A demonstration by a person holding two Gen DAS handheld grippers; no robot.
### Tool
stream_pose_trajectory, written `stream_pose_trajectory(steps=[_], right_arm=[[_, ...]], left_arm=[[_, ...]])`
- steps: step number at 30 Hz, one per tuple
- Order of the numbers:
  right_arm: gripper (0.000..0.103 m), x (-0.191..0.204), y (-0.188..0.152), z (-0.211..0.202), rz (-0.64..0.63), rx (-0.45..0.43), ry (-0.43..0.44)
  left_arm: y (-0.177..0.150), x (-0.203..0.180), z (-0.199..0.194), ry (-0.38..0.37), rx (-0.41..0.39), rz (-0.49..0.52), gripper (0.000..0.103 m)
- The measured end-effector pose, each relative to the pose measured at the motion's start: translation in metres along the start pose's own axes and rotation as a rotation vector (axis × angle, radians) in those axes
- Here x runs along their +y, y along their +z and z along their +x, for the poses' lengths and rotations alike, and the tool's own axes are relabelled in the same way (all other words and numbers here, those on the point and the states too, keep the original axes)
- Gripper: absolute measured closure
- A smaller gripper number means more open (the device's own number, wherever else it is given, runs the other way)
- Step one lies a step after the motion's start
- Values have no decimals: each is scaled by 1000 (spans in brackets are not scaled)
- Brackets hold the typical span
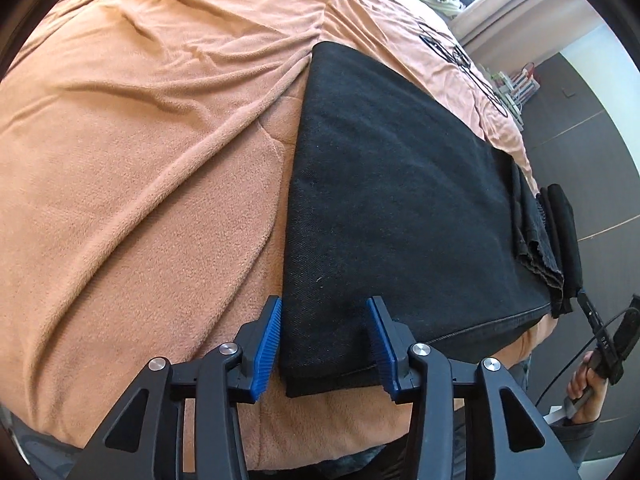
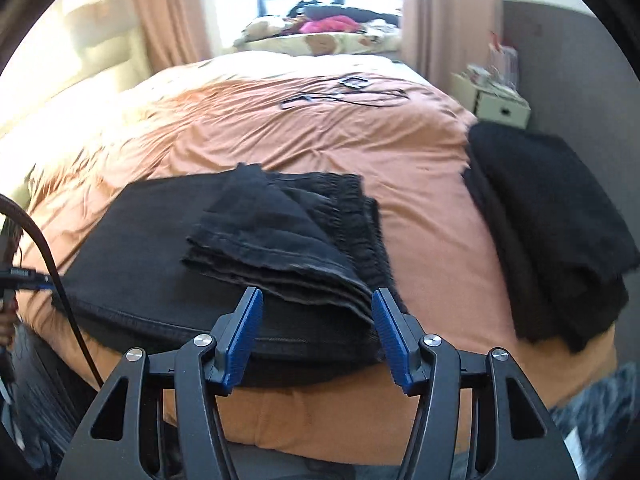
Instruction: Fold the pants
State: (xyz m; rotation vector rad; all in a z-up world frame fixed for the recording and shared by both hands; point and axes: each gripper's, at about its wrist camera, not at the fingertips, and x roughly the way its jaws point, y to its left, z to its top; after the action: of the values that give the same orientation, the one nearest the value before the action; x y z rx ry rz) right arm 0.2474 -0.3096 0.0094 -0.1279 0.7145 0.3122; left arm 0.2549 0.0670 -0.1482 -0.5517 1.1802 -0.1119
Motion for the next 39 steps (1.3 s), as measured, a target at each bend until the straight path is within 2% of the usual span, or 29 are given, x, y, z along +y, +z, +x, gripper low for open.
stream_pose_trajectory(steps=[19,26,35,36,37,38,39], right_arm=[[48,52,39,80,-221,106,-2],[48,67,43,115,-320,175,-51],[48,93,44,138,-477,213,-98],[49,95,43,139,-489,213,-100],[58,97,42,139,-495,212,-94],[77,99,43,139,-494,212,-81],[82,100,44,137,-494,209,-84]], left_arm=[[0,15,0,-58,-65,-101,57],[-2,18,0,-93,-83,-151,57],[-2,21,0,-91,-85,-159,57],[-3,21,0,-89,-85,-157,57],[-2,21,0,-88,-85,-157,57],[-2,20,0,-86,-84,-157,57],[-2,20,0,-86,-84,-157,57]])
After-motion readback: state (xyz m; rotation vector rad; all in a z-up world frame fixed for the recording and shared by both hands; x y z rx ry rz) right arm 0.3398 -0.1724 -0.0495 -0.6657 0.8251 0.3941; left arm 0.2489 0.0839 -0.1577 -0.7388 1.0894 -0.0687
